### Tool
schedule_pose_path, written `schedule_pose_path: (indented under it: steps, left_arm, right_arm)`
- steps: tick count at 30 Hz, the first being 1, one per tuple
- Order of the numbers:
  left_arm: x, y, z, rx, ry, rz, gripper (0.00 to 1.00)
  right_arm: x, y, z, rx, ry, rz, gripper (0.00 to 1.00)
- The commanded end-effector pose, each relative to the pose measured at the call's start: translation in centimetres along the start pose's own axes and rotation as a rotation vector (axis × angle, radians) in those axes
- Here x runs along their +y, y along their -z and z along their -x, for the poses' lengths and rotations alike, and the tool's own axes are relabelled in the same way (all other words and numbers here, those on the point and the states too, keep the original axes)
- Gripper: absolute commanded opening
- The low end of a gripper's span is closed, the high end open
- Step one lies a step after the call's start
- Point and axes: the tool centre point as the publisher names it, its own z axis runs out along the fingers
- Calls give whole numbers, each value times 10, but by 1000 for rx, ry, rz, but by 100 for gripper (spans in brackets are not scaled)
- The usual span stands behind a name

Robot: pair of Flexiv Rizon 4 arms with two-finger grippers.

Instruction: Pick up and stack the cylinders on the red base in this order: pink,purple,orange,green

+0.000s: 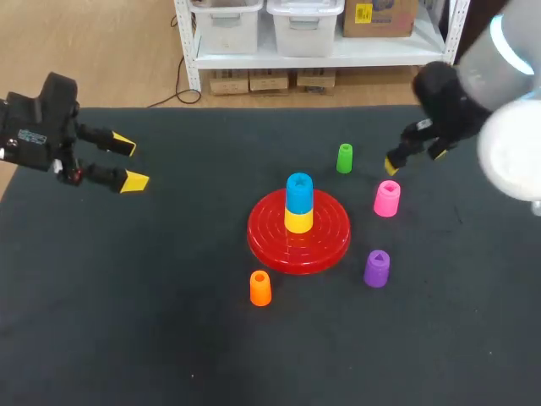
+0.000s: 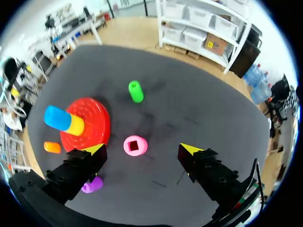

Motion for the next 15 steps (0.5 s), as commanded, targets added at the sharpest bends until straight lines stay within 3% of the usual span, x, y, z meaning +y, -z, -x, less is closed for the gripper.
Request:
schedule_pose_path:
  steps: [1, 8, 15]
  left_arm:
    - [0, 0, -2, -6, -3, 1, 100]
    - [0, 0, -2, -6, -3, 1, 100]
    - [0, 0, -2, -6, -3, 1, 100]
  right_arm:
    - [6, -16, -2, 230, 101, -137, 100]
    - [5, -30, -14, 278, 96, -143, 100]
    - [13, -37, -14, 292, 73, -96, 100]
